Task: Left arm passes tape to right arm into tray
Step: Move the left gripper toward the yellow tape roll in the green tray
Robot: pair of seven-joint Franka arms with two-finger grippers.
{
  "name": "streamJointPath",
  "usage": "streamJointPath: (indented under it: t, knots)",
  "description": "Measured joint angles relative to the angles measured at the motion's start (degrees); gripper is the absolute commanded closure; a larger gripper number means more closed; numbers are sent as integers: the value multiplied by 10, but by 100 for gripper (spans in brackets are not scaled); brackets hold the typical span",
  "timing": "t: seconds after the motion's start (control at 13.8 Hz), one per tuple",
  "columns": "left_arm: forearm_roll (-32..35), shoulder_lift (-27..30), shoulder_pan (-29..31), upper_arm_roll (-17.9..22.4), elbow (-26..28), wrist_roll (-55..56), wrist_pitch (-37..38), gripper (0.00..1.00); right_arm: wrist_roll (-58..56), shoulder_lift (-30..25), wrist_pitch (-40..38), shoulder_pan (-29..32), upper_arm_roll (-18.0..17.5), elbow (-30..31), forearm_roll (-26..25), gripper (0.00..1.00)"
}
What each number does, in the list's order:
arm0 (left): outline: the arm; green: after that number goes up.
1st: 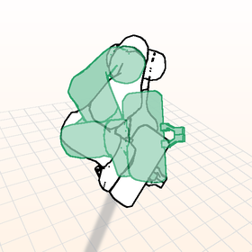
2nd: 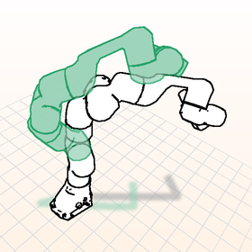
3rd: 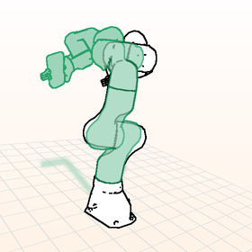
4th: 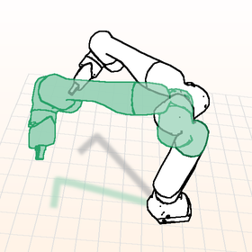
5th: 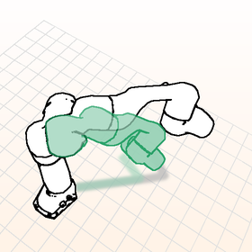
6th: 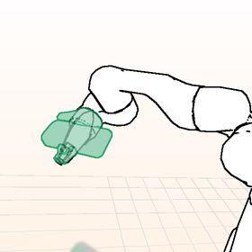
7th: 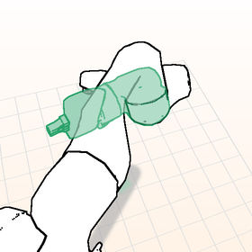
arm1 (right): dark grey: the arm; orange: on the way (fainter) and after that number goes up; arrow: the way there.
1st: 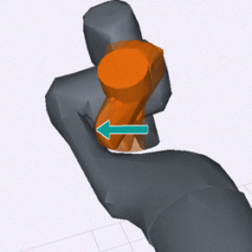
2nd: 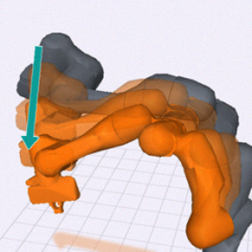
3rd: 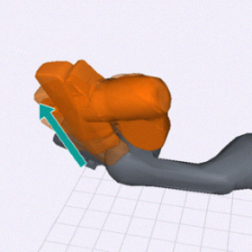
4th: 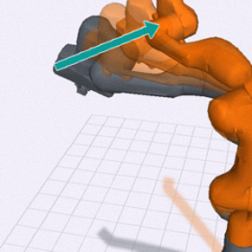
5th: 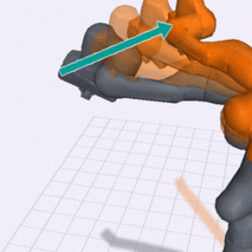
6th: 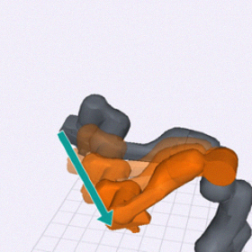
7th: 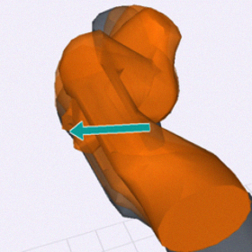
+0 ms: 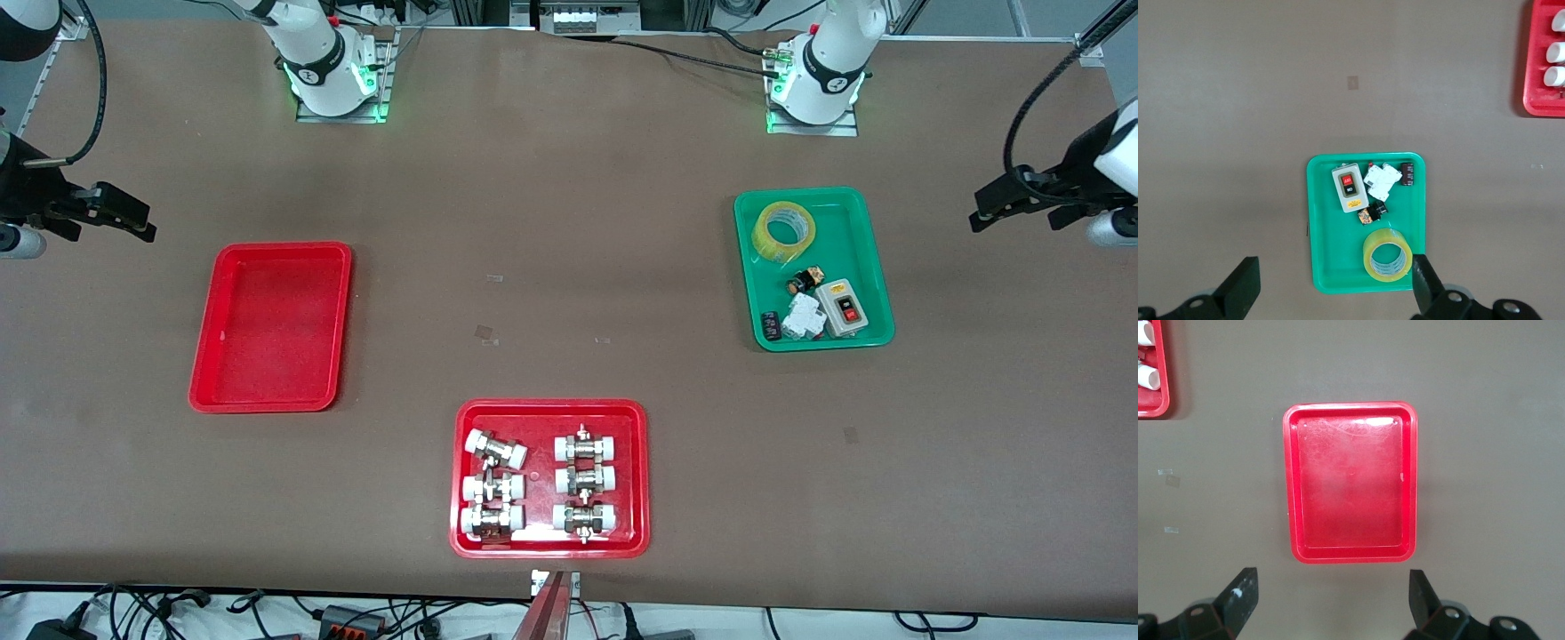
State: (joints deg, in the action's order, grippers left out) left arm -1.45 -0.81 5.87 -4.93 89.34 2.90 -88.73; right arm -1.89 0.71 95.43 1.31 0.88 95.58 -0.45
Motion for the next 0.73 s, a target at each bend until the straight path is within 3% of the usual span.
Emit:
streamJointPath:
  t: [0.44,0.73]
  knots:
    - [0,-2,2,-4,0,0,17,0,0,0,0,0,-1,0,0,0]
    - [0,-22,1,-5,17,0,121,0,0,0,0,0,-1,0,0,0]
